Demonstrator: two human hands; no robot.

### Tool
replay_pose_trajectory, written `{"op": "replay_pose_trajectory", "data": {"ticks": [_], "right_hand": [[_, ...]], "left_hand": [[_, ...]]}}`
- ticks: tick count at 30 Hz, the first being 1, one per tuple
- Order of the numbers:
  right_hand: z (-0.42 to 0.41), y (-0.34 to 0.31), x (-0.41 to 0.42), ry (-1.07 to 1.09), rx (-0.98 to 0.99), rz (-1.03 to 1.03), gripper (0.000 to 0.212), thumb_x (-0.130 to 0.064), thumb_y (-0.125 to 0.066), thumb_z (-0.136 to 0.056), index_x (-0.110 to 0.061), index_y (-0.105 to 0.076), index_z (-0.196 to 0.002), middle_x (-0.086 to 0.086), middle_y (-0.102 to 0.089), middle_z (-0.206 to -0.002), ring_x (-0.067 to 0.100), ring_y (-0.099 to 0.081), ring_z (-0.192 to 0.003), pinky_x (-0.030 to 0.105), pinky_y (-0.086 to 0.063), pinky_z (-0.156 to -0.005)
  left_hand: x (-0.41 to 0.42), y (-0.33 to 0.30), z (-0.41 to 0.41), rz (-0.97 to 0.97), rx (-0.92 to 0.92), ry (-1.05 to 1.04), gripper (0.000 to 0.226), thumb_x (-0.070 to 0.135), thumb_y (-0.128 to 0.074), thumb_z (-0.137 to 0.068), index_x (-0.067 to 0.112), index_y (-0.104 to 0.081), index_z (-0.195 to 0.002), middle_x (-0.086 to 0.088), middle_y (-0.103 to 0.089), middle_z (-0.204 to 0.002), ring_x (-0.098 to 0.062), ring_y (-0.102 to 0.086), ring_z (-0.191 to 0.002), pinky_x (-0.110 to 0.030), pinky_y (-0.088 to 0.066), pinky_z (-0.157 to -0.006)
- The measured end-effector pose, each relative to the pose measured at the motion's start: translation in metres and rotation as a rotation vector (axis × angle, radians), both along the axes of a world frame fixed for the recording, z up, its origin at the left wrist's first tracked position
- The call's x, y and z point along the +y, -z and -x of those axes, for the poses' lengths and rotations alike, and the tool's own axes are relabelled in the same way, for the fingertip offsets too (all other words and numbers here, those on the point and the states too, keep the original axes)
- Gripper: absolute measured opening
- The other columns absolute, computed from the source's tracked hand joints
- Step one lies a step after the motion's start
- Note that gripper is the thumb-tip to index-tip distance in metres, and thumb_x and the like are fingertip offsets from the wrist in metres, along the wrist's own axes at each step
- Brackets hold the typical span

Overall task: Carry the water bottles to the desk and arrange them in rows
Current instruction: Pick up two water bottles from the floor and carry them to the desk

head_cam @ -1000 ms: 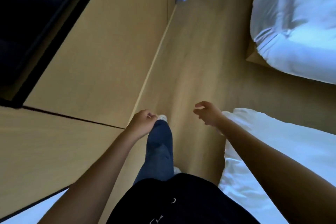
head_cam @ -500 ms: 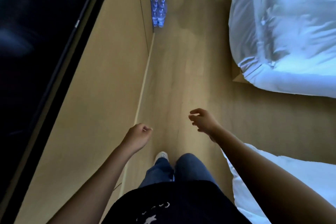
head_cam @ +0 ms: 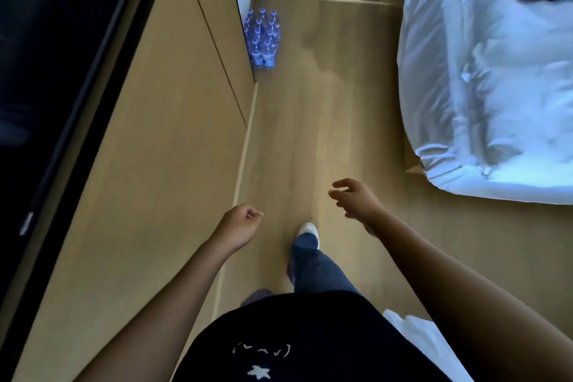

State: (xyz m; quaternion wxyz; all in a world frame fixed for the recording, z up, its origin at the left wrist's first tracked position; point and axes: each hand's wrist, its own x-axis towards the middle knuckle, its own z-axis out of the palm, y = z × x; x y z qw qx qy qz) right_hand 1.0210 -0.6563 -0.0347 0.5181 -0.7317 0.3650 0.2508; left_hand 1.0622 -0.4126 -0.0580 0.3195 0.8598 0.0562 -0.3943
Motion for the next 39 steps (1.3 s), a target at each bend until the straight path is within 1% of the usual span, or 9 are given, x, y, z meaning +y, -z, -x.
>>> {"op": "replay_pose_trajectory", "data": {"ticks": [5,10,14,19,23,31,33,35,39], "right_hand": [[-0.087,-0.011,-0.07,0.02,-0.011,0.03,0.037,-0.024,-0.06,-0.097,-0.014,-0.056,-0.132,0.012,-0.061,-0.125,0.027,-0.059,-0.114,0.045,-0.048,-0.103],[-0.159,-0.011,-0.118,0.029,-0.013,0.049,0.041,-0.025,-0.061,-0.096,-0.015,-0.054,-0.135,0.013,-0.062,-0.124,0.027,-0.059,-0.114,0.046,-0.049,-0.102],[-0.23,0.002,-0.146,0.024,0.005,0.029,0.046,-0.027,-0.06,-0.097,-0.015,-0.049,-0.14,0.013,-0.059,-0.128,0.027,-0.058,-0.116,0.044,-0.049,-0.101],[-0.342,0.011,-0.187,0.034,-0.009,0.064,0.046,-0.027,-0.059,-0.098,-0.015,-0.048,-0.141,0.012,-0.059,-0.129,0.025,-0.058,-0.113,0.039,-0.051,-0.096],[-0.422,0.009,-0.222,0.022,-0.035,0.105,0.044,-0.028,-0.059,-0.098,-0.016,-0.049,-0.14,0.01,-0.061,-0.125,0.021,-0.059,-0.107,0.031,-0.048,-0.083],[-0.531,0.018,-0.279,-0.024,-0.011,0.094,0.04,-0.027,-0.059,-0.097,-0.018,-0.051,-0.136,0.0,-0.06,-0.107,0.01,-0.059,-0.091,0.022,-0.044,-0.066],[-0.555,0.024,-0.296,-0.04,0.0,0.087,0.041,-0.027,-0.06,-0.097,-0.018,-0.052,-0.136,0.002,-0.061,-0.11,0.013,-0.059,-0.094,0.023,-0.045,-0.068],[-0.582,0.029,-0.314,-0.07,0.014,0.084,0.04,-0.028,-0.06,-0.097,-0.019,-0.052,-0.135,0.004,-0.06,-0.115,0.018,-0.059,-0.103,0.026,-0.046,-0.077],[-0.647,0.037,-0.357,-0.157,0.029,0.061,0.039,-0.026,-0.059,-0.097,-0.019,-0.051,-0.134,0.006,-0.06,-0.117,0.021,-0.059,-0.107,0.031,-0.046,-0.084]], "left_hand": [[-0.071,-0.014,-0.102,0.026,-0.04,0.038,0.02,0.033,-0.049,-0.098,0.022,-0.059,-0.084,0.003,-0.06,-0.083,-0.011,-0.056,-0.075,-0.025,-0.04,-0.062],[-0.124,-0.016,-0.179,0.058,-0.033,0.053,0.019,0.032,-0.049,-0.099,0.017,-0.061,-0.094,0.002,-0.061,-0.088,-0.014,-0.056,-0.079,-0.028,-0.041,-0.067],[-0.157,0.0,-0.252,0.052,0.007,0.05,0.022,0.031,-0.048,-0.098,0.013,-0.061,-0.092,0.0,-0.061,-0.086,-0.014,-0.055,-0.076,-0.027,-0.042,-0.067],[-0.202,0.012,-0.37,0.064,0.007,0.053,0.024,0.031,-0.048,-0.098,0.01,-0.06,-0.093,-0.003,-0.062,-0.085,-0.016,-0.056,-0.075,-0.029,-0.043,-0.067],[-0.243,0.01,-0.451,0.079,0.003,0.108,0.021,0.028,-0.048,-0.098,0.017,-0.057,-0.084,-0.001,-0.061,-0.083,-0.014,-0.055,-0.071,-0.027,-0.04,-0.06],[-0.294,0.007,-0.557,0.073,0.021,0.081,0.022,0.027,-0.048,-0.099,0.015,-0.057,-0.083,-0.004,-0.06,-0.085,-0.016,-0.054,-0.073,-0.027,-0.04,-0.06],[-0.304,0.009,-0.578,0.069,0.029,0.028,0.021,0.026,-0.049,-0.098,0.013,-0.059,-0.086,-0.006,-0.062,-0.088,-0.02,-0.059,-0.079,-0.028,-0.042,-0.066],[-0.318,0.012,-0.601,0.064,0.031,-0.022,0.02,0.026,-0.05,-0.098,0.011,-0.06,-0.089,-0.008,-0.064,-0.092,-0.024,-0.061,-0.087,-0.029,-0.044,-0.072],[-0.358,0.02,-0.652,0.044,-0.001,-0.131,0.019,0.021,-0.053,-0.097,0.012,-0.056,-0.08,-0.017,-0.067,-0.094,-0.032,-0.065,-0.094,-0.033,-0.047,-0.079]]}}
